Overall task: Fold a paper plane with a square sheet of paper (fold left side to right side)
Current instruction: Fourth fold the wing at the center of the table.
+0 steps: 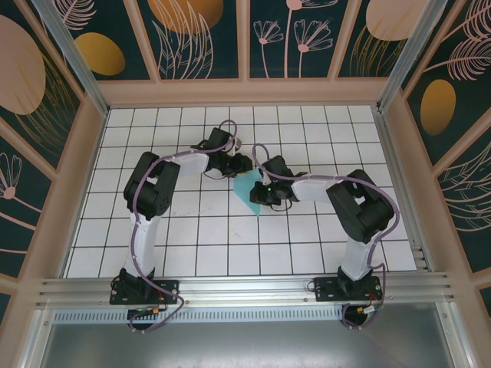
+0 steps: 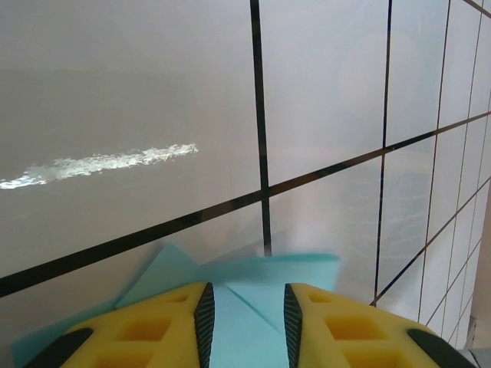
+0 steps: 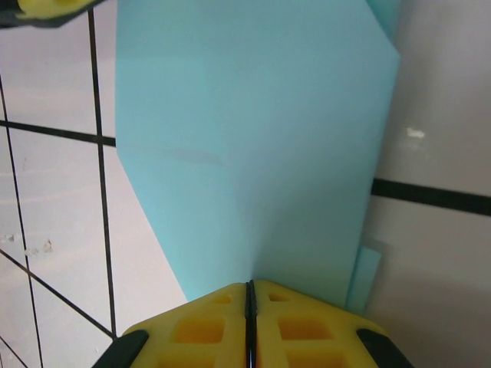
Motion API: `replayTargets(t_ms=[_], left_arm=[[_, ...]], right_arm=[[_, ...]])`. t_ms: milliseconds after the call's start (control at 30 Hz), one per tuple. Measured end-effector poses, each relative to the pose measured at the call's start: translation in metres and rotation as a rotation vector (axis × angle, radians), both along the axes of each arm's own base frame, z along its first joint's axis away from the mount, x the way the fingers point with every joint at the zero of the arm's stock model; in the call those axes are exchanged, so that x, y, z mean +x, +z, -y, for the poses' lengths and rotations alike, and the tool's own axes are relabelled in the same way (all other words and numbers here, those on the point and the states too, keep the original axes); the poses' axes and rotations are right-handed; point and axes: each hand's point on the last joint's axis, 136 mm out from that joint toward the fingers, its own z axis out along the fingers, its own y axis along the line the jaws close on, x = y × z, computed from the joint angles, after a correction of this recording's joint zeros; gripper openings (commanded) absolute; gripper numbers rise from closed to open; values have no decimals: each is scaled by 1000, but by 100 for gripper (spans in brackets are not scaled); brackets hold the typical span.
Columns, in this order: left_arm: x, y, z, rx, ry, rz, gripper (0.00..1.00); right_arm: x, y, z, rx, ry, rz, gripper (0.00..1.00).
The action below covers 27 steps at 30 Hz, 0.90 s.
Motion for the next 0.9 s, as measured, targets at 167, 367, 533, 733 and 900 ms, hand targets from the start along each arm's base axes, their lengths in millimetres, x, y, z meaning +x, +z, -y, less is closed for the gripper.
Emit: replayTargets(t_ms=[167, 367, 533, 733, 900], left_arm=[[-1, -1, 0, 5, 0, -11, 33], [-1, 0, 0, 6, -1, -15, 34], [0, 2, 0, 8, -2, -19, 38], [22, 21, -5, -5, 15, 5, 50], [56, 75, -13, -60, 35, 98, 63]], right_arm=[[-6, 0, 3, -6, 18, 8, 12], [-13, 2, 7, -11, 23, 7, 16], [-18, 11, -1, 14, 52, -4, 18], [-2, 42, -17, 44, 93, 61, 24], [17, 70, -7, 70, 73, 137, 27]])
